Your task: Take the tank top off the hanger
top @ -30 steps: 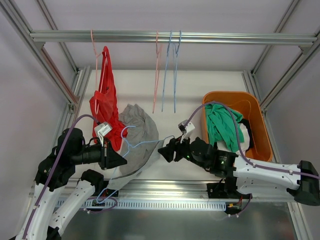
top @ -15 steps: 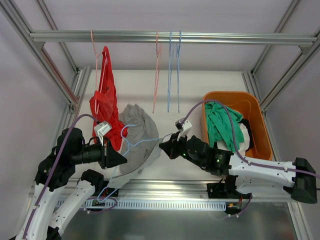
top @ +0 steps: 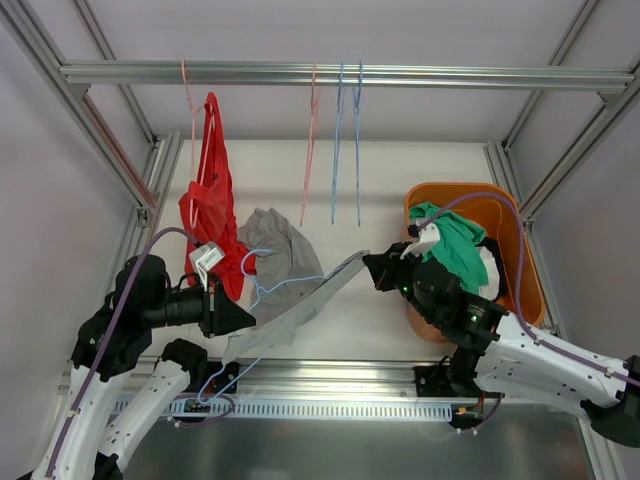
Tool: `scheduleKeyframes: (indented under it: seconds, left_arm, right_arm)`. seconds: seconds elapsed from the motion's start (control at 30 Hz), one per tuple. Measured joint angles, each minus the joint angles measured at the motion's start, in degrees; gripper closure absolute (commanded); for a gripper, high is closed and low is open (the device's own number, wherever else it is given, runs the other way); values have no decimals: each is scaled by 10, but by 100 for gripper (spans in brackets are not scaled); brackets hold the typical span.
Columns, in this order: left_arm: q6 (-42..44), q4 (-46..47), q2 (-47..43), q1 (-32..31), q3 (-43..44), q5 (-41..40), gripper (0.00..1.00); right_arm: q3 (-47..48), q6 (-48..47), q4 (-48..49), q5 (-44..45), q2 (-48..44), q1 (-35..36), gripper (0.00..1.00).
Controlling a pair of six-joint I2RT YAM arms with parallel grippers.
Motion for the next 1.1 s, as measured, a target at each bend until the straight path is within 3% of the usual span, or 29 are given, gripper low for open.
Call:
scheduleKeyframes:
  seconds: [0.2,0.47,0.6,0.73,0.9,1.1]
  left_arm:
    - [-14,19,6,0,38,29,100]
    - [-69,149,18,0,60,54,100]
    - [-115,317,22,0,51,47,100]
    - [-167,592,24,0,-4,13,100]
    - [-197,865,105,-27,-10,-45,100]
    - [-164,935,141,-64,-16,-112,100]
  right_arm:
    - [-16,-2,-35,-31,-13,-52,100]
    - [-17,-20,-51,-126,-78,-53,100]
    - [-5,-31,-53,-226,-133,-55,100]
    - [33,-36,-56,-327,-139,-55,100]
    - [69,-47,-89,-364,-152,-55,100]
    - [88,-68,-154,-358,-167,-55,100]
